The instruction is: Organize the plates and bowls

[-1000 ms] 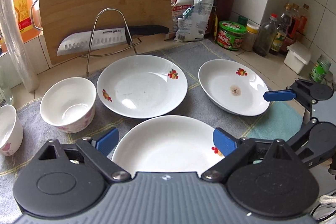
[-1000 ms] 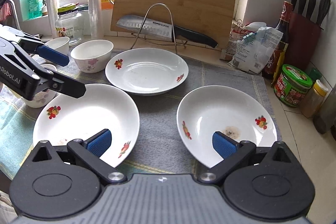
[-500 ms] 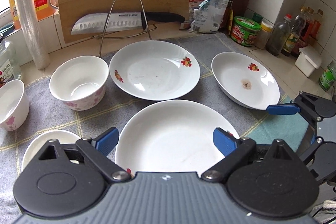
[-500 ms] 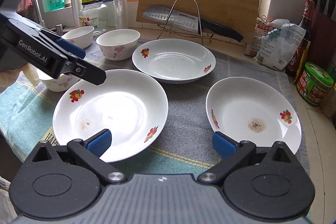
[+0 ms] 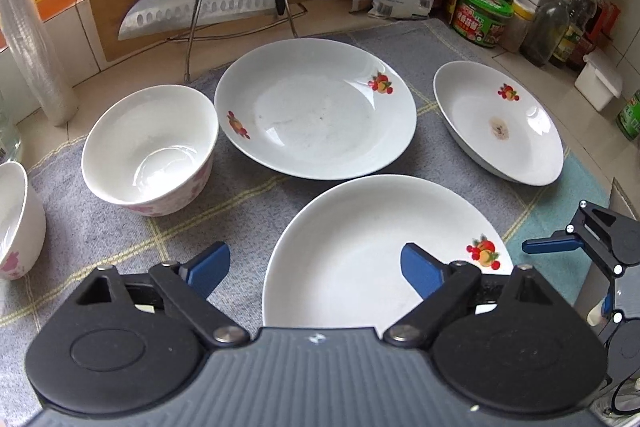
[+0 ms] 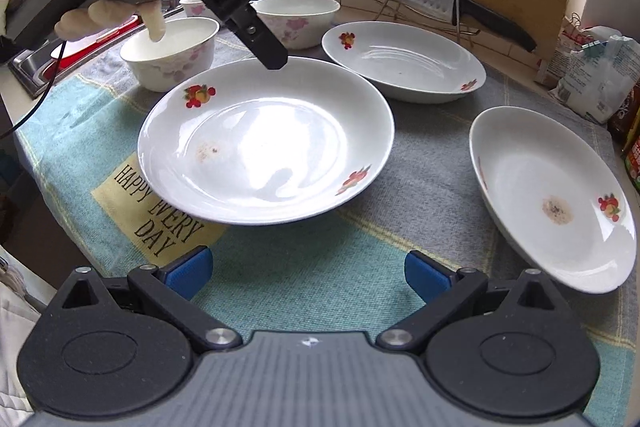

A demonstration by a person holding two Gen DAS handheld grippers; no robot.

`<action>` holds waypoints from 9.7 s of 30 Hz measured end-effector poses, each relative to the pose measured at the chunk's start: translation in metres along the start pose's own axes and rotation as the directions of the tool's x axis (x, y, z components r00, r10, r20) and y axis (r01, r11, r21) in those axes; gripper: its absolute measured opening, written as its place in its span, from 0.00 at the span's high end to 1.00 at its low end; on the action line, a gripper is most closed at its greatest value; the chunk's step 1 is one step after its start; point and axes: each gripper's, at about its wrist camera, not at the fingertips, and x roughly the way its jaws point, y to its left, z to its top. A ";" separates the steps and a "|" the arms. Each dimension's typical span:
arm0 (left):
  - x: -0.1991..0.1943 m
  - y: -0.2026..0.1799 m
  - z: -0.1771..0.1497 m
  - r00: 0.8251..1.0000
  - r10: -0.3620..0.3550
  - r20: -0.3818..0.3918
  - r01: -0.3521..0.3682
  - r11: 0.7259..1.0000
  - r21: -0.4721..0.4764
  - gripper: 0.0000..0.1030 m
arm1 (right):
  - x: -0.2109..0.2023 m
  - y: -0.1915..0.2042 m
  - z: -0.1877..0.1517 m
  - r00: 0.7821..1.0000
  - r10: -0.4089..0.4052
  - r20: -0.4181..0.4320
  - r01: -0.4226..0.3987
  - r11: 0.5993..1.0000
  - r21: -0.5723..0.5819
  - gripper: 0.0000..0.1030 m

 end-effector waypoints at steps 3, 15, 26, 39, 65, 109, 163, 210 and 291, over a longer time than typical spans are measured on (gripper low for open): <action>0.006 0.003 0.002 1.000 -0.002 -0.015 0.002 1.000 0.020 0.16 | 0.007 0.007 0.000 1.000 -0.010 0.001 0.010 1.000 -0.027 0.00; 0.022 0.014 0.004 0.995 -0.064 -0.073 0.064 0.998 -0.002 0.24 | 0.018 0.019 0.007 0.999 -0.004 0.046 0.006 0.999 -0.034 0.00; 0.034 0.012 0.007 0.980 -0.121 -0.155 0.128 0.991 0.038 0.31 | 0.020 0.026 0.013 0.997 -0.003 0.074 0.005 1.000 -0.027 0.00; 0.044 0.009 0.015 0.971 -0.134 -0.196 0.152 0.985 0.082 0.38 | 0.028 0.036 0.015 0.995 -0.038 0.089 0.040 0.999 -0.027 0.00; 0.044 0.007 0.015 0.964 -0.167 -0.209 0.193 0.974 0.114 0.37 | 0.027 0.033 0.012 0.995 -0.046 0.088 0.047 0.999 -0.010 0.00; 0.017 -0.004 0.022 0.971 -0.148 -0.189 0.173 0.977 0.126 0.38 | 0.002 0.026 0.031 0.998 -0.011 0.066 0.016 0.998 -0.063 0.00; 0.105 -0.133 0.159 0.966 -0.204 -0.160 0.249 0.901 0.356 0.37 | -0.034 -0.114 0.003 0.966 -0.248 0.075 0.236 0.962 0.138 0.00; 0.136 -0.155 0.170 0.980 -0.121 -0.158 0.184 0.850 0.493 0.37 | -0.025 -0.142 -0.005 0.966 -0.255 0.039 0.242 0.946 0.215 0.00; -0.034 -0.028 -0.002 0.968 -0.035 0.248 0.016 0.997 0.079 0.02 | -0.019 -0.044 0.063 0.973 -0.222 0.063 0.213 0.969 0.125 0.00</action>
